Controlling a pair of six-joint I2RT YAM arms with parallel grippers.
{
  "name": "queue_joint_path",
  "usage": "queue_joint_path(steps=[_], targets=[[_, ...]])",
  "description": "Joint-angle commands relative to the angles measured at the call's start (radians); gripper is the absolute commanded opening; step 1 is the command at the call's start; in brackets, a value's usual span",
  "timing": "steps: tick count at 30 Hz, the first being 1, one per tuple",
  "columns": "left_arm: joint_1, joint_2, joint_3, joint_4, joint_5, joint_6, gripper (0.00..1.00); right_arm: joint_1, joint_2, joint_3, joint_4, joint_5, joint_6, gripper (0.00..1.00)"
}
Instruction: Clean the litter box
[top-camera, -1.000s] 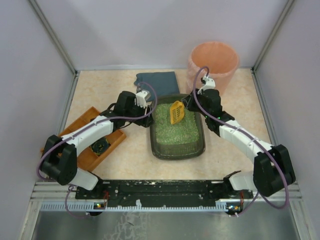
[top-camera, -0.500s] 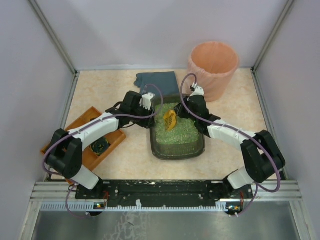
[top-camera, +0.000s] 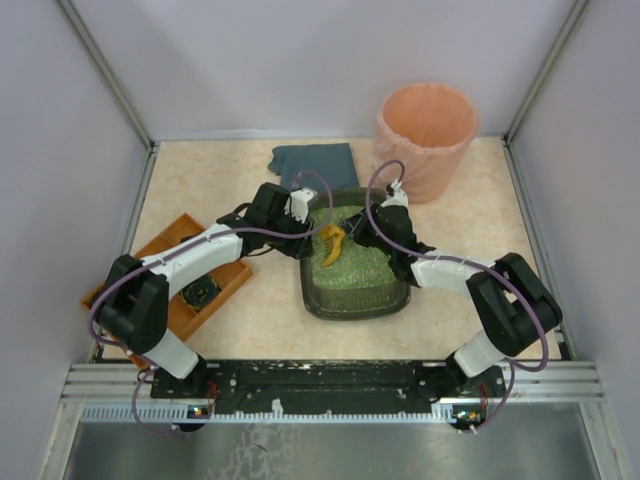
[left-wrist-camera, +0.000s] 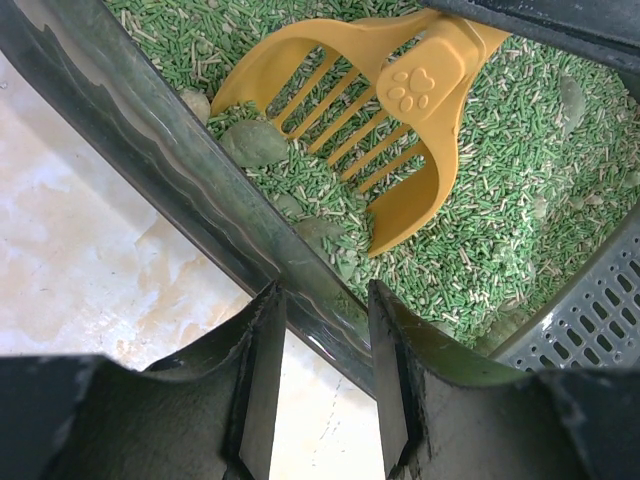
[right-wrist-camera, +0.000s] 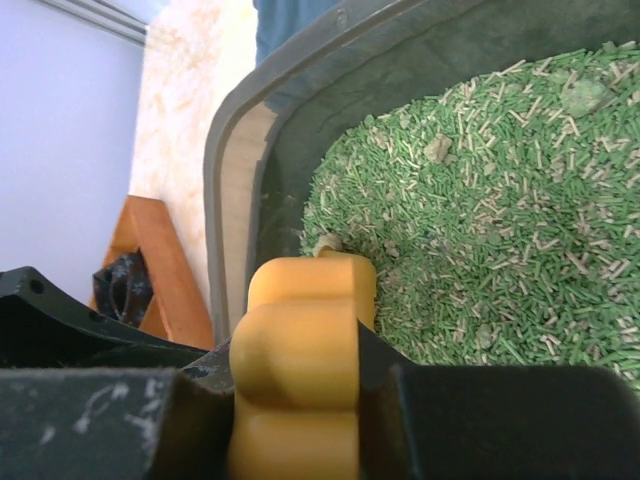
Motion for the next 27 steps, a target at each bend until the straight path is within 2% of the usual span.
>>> queue_joint_path(steps=[1,8,14,17,27], targets=[[-0.007,0.012,0.021,-0.031,-0.007,0.019,0.44,0.03,0.054,-0.048,0.038,-0.164,0.104,0.0],[-0.007,-0.009,0.019,-0.028,-0.027,0.011,0.45,0.003,0.016,-0.121,0.094,-0.121,0.141,0.0],[-0.007,-0.084,-0.019,0.025,-0.091,0.0,0.59,-0.06,-0.049,-0.205,0.195,-0.128,0.164,0.0],[-0.005,-0.122,-0.045,0.058,-0.12,-0.001,0.61,-0.083,-0.078,-0.223,0.212,-0.142,0.156,0.0],[-0.005,-0.151,-0.058,0.074,-0.144,-0.005,0.63,-0.139,-0.17,-0.286,0.266,-0.166,0.149,0.0]])
